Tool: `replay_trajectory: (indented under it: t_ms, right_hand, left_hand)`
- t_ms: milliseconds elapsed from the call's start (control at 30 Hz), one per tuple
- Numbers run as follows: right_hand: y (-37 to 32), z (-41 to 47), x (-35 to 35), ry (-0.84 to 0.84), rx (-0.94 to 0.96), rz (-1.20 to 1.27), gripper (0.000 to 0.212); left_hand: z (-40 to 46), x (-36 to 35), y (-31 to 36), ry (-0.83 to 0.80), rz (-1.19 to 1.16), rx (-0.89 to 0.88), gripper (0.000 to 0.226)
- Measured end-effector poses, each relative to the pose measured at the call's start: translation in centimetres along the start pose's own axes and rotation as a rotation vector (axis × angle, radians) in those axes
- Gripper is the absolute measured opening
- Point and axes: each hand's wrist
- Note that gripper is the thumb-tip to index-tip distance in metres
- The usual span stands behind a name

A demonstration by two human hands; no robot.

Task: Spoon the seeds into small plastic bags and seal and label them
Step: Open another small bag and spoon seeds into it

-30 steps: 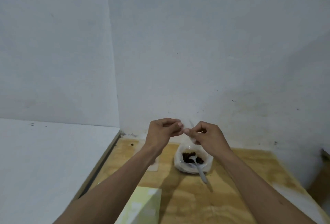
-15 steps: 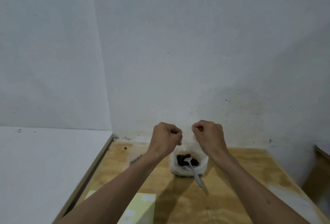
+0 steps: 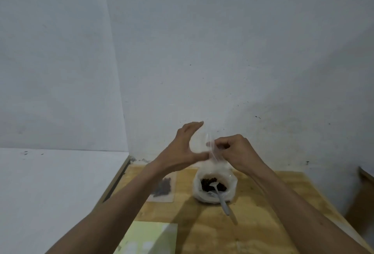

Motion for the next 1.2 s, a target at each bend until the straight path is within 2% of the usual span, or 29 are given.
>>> replay_trajectory:
  t_ms: [67, 100, 133, 167, 200, 267, 333, 367, 500, 633, 733, 900, 967, 1067, 1133, 1200]
  right_hand:
    - [-0.4, -0.2, 0.1, -0.020, 0.007, 0.025, 0.010]
    - [-0.7, -0.4, 0.1, -0.020, 0.010, 0.031, 0.006]
    - [-0.8, -0.5, 0.0, -0.010, 0.001, 0.023, 0.022]
    - [-0.9, -0.6, -0.1, 0.005, 0.000, 0.018, 0.034]
    - [-0.9, -0.6, -0.2, 0.035, 0.006, -0.005, 0.035]
    - [-1.0, -1.0, -0.3, 0.107, 0.013, -0.131, 0.012]
    - [-0.8, -1.1, -0.1, 0.176, 0.033, -0.242, 0.023]
    - [-0.9, -1.1, 0.3, 0.184, 0.051, -0.215, 0.020]
    - [-1.0, -0.9, 1.2, -0.055, -0.022, 0.060, 0.005]
    - [-1.0, -1.2, 0.8, -0.230, -0.046, 0.248, 0.016]
    - [-0.8, -1.3, 0.4, -0.272, -0.065, 0.307, 0.023]
    - [-1.1, -1.5, -0.1, -0.315, -0.087, 0.327, 0.013]
    - [-0.9, -1.1, -0.3, -0.298, -0.084, 0.271, 0.012]
    - [0.2, -0.4, -0.5, -0.138, -0.020, 0.084, 0.010]
    - [1.1, -0.7, 0.1, -0.023, 0.054, -0.066, 0.021]
    - [2.7, -1.4, 1.0, -0.040, 0.145, -0.368, 0.034]
  left_hand:
    - [-0.1, 0.0, -0.4, -0.188, 0.166, -0.062, 0.124]
    - [-0.1, -0.3, -0.7, -0.223, 0.249, -0.095, 0.132]
    - [-0.1, -0.7, -1.1, -0.214, 0.326, -0.128, 0.135]
    - [-0.2, -1.2, -1.4, -0.179, 0.392, -0.156, 0.133]
    - [-0.3, -1.5, -1.7, -0.141, 0.453, -0.181, 0.129]
    - [-0.5, -2.0, -2.2, -0.111, 0.574, -0.217, 0.121]
    - [-0.7, -2.2, -2.4, -0.111, 0.659, -0.226, 0.118]
    - [-0.8, -2.2, -2.6, -0.101, 0.679, -0.231, 0.117]
    - [-0.9, -2.6, -2.9, -0.059, 0.622, -0.258, 0.116]
    - [-1.3, -3.5, -2.0, -0.008, 0.497, -0.239, 0.111]
    - [-1.4, -3.7, -1.8, -0.003, 0.412, -0.210, 0.100]
    - [-1.2, -3.6, -1.7, -0.027, 0.370, -0.163, 0.083]
    - [-1.1, -3.5, -1.7, -0.033, 0.363, -0.139, 0.077]
    - [-1.2, -3.4, -2.1, -0.038, 0.411, -0.085, 0.077]
    - [-1.6, -3.4, -2.6, -0.013, 0.417, -0.035, 0.078]
    - [-2.2, -3.4, -3.3, 0.017, 0.392, 0.021, 0.081]
Point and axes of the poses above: each hand's wrist, its own z-axis towards the middle knuckle, its own x-axis out of the back of the hand, y = z × x, and after that the axes turned 15 degrees about -x, right-handed
